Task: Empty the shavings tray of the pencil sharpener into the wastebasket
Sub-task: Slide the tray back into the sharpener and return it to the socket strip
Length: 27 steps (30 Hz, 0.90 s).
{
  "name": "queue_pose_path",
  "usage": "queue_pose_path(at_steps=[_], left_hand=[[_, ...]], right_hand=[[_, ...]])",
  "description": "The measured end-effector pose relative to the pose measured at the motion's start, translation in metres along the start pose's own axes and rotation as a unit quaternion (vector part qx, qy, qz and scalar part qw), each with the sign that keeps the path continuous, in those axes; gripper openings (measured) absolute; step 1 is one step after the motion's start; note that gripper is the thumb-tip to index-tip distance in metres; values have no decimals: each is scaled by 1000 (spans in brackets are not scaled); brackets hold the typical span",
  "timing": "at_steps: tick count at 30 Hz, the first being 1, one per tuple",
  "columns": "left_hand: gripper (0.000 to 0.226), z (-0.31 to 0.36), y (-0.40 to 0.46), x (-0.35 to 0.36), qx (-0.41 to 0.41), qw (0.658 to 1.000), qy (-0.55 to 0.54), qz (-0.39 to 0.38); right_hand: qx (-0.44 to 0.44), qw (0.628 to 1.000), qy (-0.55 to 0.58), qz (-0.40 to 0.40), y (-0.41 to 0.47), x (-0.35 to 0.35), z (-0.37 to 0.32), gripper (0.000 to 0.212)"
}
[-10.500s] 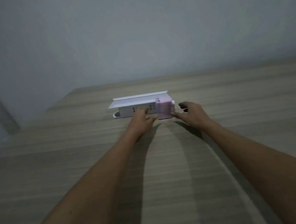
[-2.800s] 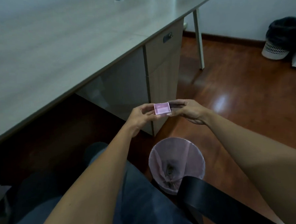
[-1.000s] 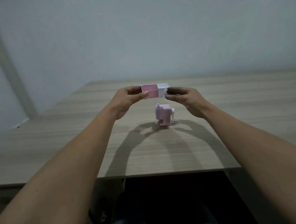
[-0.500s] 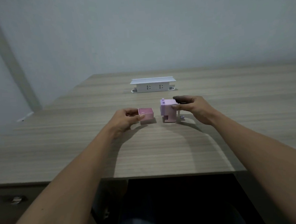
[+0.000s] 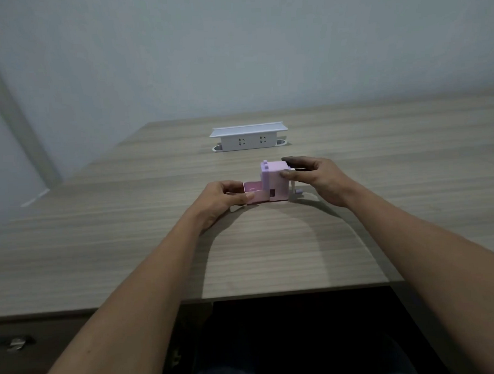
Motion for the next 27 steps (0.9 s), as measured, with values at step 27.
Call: queue_pose_path(at_steps=[27], left_hand=[[37,11,41,34,14,999,24,-22]], right_hand=[[-1,998,62,-30,30,-3,18,64]])
Point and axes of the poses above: each hand's wrist, its own y-axis towards the middle knuckle, its own x-axis out of the palm, z = x × y, the point moved 5 cm from there along y, towards the middle knuckle, and after that the axes turned 3 degrees about -y, right-handed, at the moved point
